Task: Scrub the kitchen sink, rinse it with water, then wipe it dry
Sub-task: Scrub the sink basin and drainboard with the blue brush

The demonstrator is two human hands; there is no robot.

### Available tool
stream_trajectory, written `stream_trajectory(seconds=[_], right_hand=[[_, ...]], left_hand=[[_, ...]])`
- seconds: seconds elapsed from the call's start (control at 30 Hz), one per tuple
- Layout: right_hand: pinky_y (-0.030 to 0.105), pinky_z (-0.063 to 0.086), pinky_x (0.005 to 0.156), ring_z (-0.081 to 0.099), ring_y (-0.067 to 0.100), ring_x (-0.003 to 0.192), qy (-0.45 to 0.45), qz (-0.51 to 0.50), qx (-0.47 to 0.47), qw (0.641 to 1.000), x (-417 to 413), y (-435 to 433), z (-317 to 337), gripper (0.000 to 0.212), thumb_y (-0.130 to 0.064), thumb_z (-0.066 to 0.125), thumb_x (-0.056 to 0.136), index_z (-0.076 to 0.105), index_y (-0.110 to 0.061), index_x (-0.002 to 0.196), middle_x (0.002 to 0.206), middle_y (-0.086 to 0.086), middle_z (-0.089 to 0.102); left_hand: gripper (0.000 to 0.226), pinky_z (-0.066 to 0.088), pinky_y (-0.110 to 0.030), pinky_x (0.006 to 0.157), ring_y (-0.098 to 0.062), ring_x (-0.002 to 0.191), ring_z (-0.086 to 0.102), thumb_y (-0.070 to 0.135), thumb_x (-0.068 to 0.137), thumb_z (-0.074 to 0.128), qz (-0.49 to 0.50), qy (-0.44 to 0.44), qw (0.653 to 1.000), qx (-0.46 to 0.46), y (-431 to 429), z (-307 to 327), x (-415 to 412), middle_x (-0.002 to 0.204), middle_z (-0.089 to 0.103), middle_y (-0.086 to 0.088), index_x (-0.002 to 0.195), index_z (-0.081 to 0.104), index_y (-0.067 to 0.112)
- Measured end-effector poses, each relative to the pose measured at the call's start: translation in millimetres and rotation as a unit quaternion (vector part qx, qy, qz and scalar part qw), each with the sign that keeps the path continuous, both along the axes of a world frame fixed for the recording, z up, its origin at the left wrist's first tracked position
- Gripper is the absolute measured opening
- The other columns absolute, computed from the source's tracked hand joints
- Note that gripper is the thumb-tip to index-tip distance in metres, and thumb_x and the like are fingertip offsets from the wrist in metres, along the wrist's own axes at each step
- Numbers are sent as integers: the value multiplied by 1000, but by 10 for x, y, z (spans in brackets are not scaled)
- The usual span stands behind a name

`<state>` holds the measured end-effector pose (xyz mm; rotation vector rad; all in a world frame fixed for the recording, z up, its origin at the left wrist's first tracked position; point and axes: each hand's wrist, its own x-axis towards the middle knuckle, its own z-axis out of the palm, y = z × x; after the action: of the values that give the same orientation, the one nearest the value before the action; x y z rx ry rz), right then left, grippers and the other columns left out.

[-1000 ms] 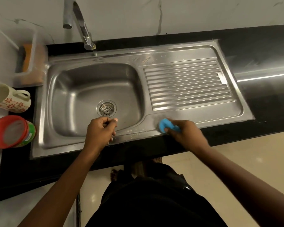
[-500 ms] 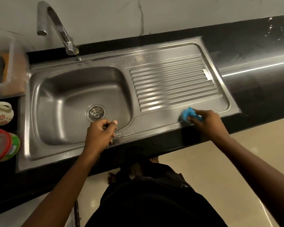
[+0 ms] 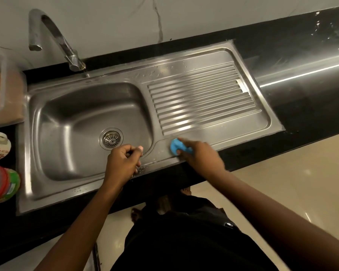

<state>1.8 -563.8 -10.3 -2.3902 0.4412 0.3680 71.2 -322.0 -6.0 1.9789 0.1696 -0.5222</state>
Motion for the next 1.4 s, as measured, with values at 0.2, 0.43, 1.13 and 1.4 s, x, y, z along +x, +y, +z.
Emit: stream_trajectory(seconds=[0.2, 0.43, 1.13, 1.4], right_hand=[[34, 62, 80, 70, 11, 91, -13, -102, -49, 994, -32, -847, 65, 54, -48, 66, 99, 57, -26, 147, 125, 8, 72], [45, 61, 87, 73, 18, 92, -28, -55, 40, 997, 333, 203, 82, 50, -56, 65, 95, 59, -40, 142, 115, 0, 75], [25, 56, 80, 69, 8, 90, 34, -87, 70, 993, 30, -452, 79, 46, -39, 72, 96, 65, -17, 136, 124, 3, 71], [31, 56, 85, 65, 10, 97, 46, -131, -32, 990, -475, -1073, 255, 50, -42, 68, 98, 58, -27, 144, 128, 1, 67]], left_hand=[[27, 44, -26, 48, -16, 51, 57, 31, 101, 65, -5, 6, 1000, -5, -54, -13, -16, 62, 67, -5, 83, 71, 11], [28, 44, -23, 47, -14, 49, 56, 29, 102, 65, -14, 4, 1000, 3, -93, 5, -43, 62, 68, -5, 84, 71, 9], [29, 45, -26, 47, -15, 49, 56, 31, 102, 64, -59, 8, 998, -6, -359, 60, -17, 62, 68, -5, 85, 71, 9], [29, 44, -27, 46, -17, 50, 55, 30, 102, 64, -73, 13, 997, -13, -550, 58, 4, 65, 68, -8, 87, 71, 6]])
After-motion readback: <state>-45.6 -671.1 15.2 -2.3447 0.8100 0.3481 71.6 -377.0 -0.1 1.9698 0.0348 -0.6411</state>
